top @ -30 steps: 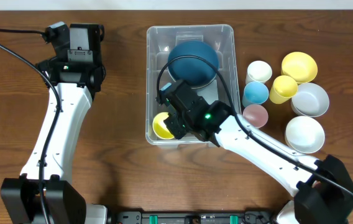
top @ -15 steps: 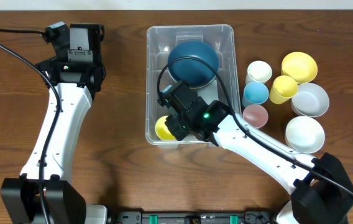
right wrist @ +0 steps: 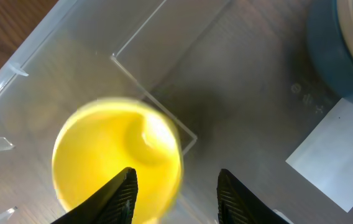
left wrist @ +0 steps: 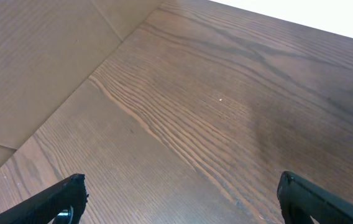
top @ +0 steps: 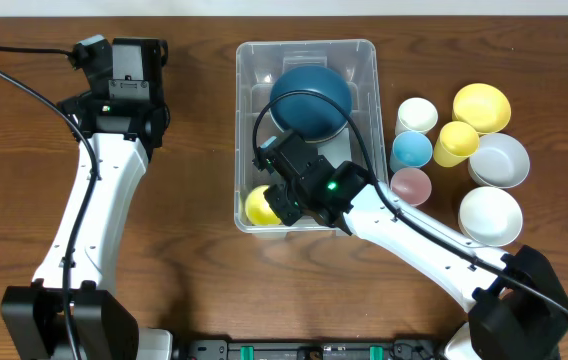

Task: Pack container
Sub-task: 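Carry the yellow cup into the container's front left and release it, then return the right gripper to the cups and grasp the pink cup rim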

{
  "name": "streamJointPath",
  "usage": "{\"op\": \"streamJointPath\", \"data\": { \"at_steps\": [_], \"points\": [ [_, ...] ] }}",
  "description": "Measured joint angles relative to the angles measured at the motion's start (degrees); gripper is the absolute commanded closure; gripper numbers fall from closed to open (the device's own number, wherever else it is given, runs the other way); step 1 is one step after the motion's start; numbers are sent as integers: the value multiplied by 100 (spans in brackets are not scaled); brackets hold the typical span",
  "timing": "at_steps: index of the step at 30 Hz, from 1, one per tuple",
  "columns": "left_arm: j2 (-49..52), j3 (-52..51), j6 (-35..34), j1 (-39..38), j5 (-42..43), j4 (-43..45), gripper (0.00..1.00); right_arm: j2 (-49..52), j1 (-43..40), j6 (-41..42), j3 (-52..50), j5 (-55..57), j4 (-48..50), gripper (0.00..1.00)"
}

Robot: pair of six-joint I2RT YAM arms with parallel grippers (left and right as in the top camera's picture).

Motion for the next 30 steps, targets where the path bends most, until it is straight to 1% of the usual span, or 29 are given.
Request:
{"op": "streamJointPath", "data": {
  "at_steps": [11,16,20,24,28,30],
  "points": [
    [0,0,0,0,0,0,2,-2,-24,2,39,0,39,52],
    [0,0,0,0,0,2,2,-249,-267,7,256,70,-170,52],
    [0,0,0,0,0,0,2,-933,-715,79,358,428,-726,48],
    [0,0,0,0,0,2,2,-1615,-1429,203,444,918,-1659,46],
    [0,0,0,0,0,0,2,-1816,-2262,348,457,1145,-2402,44],
    [0,0,0,0,0,2,2,-1797,-2588,396,428,1152,-2444,42]
  ]
}}
